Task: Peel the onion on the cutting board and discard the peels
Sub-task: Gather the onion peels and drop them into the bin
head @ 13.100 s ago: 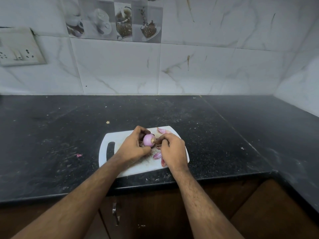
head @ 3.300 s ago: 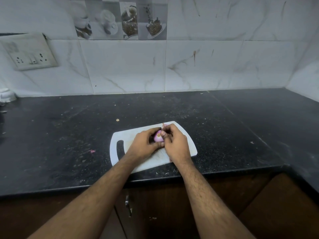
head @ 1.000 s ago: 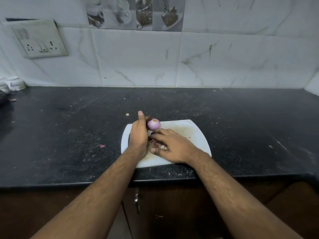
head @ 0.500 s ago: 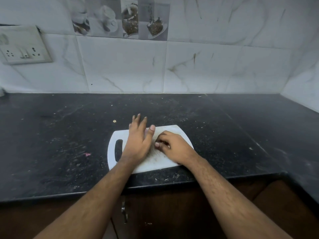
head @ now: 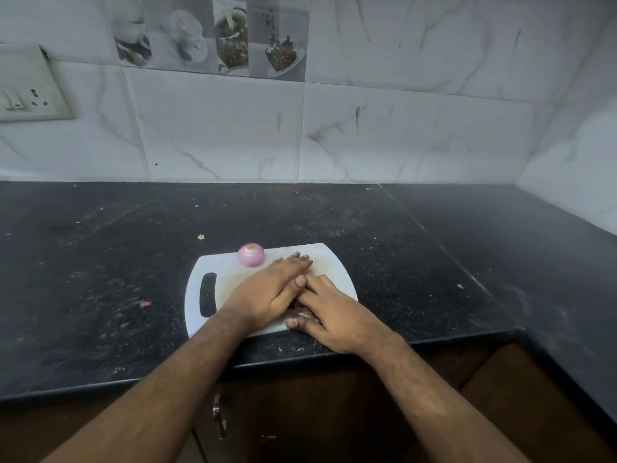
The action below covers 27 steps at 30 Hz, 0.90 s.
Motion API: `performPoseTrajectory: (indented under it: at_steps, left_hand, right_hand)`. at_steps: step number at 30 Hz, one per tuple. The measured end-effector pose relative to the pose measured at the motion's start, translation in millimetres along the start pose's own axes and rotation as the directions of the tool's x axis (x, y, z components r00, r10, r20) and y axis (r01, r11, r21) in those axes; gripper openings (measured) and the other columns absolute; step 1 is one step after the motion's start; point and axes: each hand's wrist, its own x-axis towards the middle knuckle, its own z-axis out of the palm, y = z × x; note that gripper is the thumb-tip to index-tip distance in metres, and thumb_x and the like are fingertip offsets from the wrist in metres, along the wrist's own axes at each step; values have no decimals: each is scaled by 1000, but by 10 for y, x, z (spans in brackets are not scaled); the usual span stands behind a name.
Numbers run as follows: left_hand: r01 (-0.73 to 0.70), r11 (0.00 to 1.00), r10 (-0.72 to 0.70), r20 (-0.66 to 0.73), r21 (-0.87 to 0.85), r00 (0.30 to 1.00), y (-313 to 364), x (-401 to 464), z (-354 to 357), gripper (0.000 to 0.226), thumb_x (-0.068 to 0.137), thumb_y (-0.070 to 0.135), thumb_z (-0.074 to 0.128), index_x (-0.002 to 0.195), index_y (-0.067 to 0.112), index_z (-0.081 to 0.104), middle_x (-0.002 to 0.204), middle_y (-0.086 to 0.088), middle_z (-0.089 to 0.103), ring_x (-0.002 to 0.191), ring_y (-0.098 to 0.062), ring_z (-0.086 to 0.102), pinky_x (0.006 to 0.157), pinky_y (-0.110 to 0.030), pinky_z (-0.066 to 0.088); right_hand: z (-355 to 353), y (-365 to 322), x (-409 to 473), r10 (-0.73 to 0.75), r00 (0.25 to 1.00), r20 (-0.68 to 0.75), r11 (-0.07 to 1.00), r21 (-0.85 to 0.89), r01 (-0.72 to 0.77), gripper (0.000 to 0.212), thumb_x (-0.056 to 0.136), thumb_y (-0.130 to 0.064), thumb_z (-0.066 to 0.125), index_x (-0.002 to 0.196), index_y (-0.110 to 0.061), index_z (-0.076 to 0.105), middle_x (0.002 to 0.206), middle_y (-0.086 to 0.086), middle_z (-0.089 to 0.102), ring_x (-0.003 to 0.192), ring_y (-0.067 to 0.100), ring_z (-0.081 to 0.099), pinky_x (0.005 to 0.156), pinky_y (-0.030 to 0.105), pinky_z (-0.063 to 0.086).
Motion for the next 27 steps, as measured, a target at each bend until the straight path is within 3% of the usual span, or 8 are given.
performPoseTrajectory:
  at_steps: [4, 7, 9, 12, 15, 20, 24, 27]
  left_hand:
    - [-6, 1000, 5, 125, 10, 992, 48, 9, -31, 105, 91, 86, 10, 157, 13, 43, 161, -5, 47, 151, -15, 40, 125, -41, 32]
    - [12, 999, -18, 155, 33, 988, 94, 3, -62, 108, 89, 89, 7, 160, 14, 39, 160, -5, 49, 147, -19, 47, 123, -42, 35]
    - [43, 999, -47, 151, 33, 987, 133, -10, -92, 112, 85, 91, 5, 162, 15, 33, 159, -6, 50, 143, -22, 51, 122, -42, 36]
    - [36, 999, -42, 148, 38, 988, 124, -14, -109, 111, 86, 91, 5, 163, 16, 33, 155, -7, 55, 140, -22, 55, 120, -45, 38]
    - [43, 998, -49, 150, 41, 987, 66, -4, -105, 108, 88, 89, 7, 162, 16, 34, 156, -5, 55, 142, -20, 53, 121, -46, 37]
    - [46, 992, -61, 123, 117, 991, 65, 4, -83, 110, 87, 89, 4, 162, 15, 34, 168, -3, 36, 156, -16, 32, 129, -41, 25]
    - [233, 950, -263, 128, 210, 956, 163, 119, 10, 94, 97, 76, 6, 164, 13, 24, 173, -5, 21, 161, -16, 16, 132, -37, 12]
    - [356, 927, -367, 90, 118, 926, 503, 280, 239, 72, 110, 52, 8, 165, 7, 18, 174, -9, 17, 162, -20, 13, 132, -37, 7]
  right_hand:
    - [18, 16, 20, 35, 999, -27, 998, 62, -33, 29, 107, -31, 52, 127, -15, 65, 135, 0, 51, 123, 13, 43, 110, 31, 39]
    - [29, 60, 65, 246, 962, -119, 967, 101, -234, 19, 107, -22, 47, 119, -17, 61, 113, -4, 57, 106, 15, 54, 94, 36, 50]
    - [38, 100, 82, 383, 889, -250, 924, 126, -362, 17, 109, -23, 44, 107, -20, 60, 104, -5, 60, 94, 14, 58, 84, 36, 53]
    - [7, 168, 44, 584, 679, -444, 801, 450, -395, 23, 110, -17, 44, 107, -20, 67, 103, -4, 69, 88, 9, 63, 70, 10, 49]
    - [-39, 234, 15, 728, 548, -412, 653, 660, -372, 25, 111, -21, 45, 103, -21, 68, 87, 0, 69, 72, 8, 58, 60, 15, 46]
    - [-22, 314, 104, 795, 484, -365, 585, 673, -453, 32, 110, -24, 44, 104, -9, 71, 88, 2, 70, 78, 18, 63, 65, 27, 45]
    - [-76, 234, 109, 780, 483, -398, 618, 615, -491, 41, 112, -28, 40, 94, -6, 69, 87, 1, 67, 66, 6, 59, 43, 5, 37]
    - [-40, 284, 116, 768, 499, -401, 631, 602, -489, 43, 111, -31, 42, 84, -9, 67, 82, 4, 69, 69, 17, 62, 58, 22, 45]
